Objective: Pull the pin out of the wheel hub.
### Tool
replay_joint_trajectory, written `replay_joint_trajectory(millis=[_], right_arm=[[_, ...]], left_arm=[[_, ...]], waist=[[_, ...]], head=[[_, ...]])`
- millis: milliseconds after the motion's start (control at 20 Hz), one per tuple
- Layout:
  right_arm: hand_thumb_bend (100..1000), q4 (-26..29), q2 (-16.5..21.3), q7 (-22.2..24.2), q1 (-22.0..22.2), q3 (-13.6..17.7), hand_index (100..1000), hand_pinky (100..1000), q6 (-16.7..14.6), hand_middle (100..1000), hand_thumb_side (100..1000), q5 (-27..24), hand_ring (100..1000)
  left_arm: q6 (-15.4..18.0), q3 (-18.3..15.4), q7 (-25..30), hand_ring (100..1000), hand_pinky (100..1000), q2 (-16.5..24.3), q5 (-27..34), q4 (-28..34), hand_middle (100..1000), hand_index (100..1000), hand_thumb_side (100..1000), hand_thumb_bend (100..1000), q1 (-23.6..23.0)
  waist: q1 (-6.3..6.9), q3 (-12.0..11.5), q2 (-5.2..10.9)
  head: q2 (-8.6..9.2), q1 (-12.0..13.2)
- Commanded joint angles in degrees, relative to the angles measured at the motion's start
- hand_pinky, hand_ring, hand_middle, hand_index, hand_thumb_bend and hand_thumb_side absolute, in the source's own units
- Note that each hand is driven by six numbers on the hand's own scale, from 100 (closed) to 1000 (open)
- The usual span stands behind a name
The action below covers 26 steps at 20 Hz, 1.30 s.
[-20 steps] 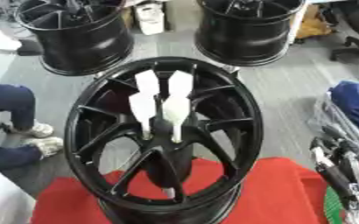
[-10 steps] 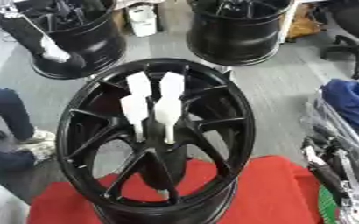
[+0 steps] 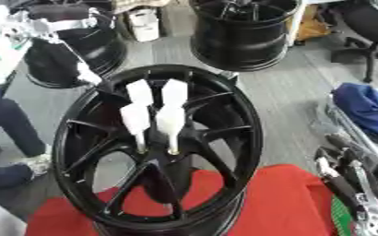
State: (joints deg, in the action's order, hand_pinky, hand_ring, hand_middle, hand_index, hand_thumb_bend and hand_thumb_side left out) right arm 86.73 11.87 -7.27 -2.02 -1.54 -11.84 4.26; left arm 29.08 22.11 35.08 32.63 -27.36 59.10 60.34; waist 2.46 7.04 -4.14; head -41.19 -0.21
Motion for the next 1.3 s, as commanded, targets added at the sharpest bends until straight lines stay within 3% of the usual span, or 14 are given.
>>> replay_joint_trajectory(millis=[50,700,1300], right_arm=[[100,0.6,0.9,0.18,-0.58,-0.12,909,756,-0.01,1000,454,0.03,872],[100,0.59,0.67,0.4,-0.78,-0.52,910,756,0.16,1000,449,-0.06,871],[100,0.55,0.47,0.67,-1.07,-0.84,909,756,0.24,1000,447,-0.17,871]], left_arm=[[17.79,-0.3,16.89,757,816,-0.11,-1.7,-0.89,787,866,494,710,1.65],[13.69,-3.19,15.72,622,741,-5.28,-6.05,-2.76,660,799,483,671,2.99],[9.83,-3.96,8.39,550,682,-9.36,-18.27,-4.68,594,755,395,619,2.94]], waist=[[-0.12,0.08,0.63],[-0.35,0.67,0.35],[-0.45,1.11,0.28]], head=[[0.81,-0.29],[1.38,-0.36],[1.79,0.09]])
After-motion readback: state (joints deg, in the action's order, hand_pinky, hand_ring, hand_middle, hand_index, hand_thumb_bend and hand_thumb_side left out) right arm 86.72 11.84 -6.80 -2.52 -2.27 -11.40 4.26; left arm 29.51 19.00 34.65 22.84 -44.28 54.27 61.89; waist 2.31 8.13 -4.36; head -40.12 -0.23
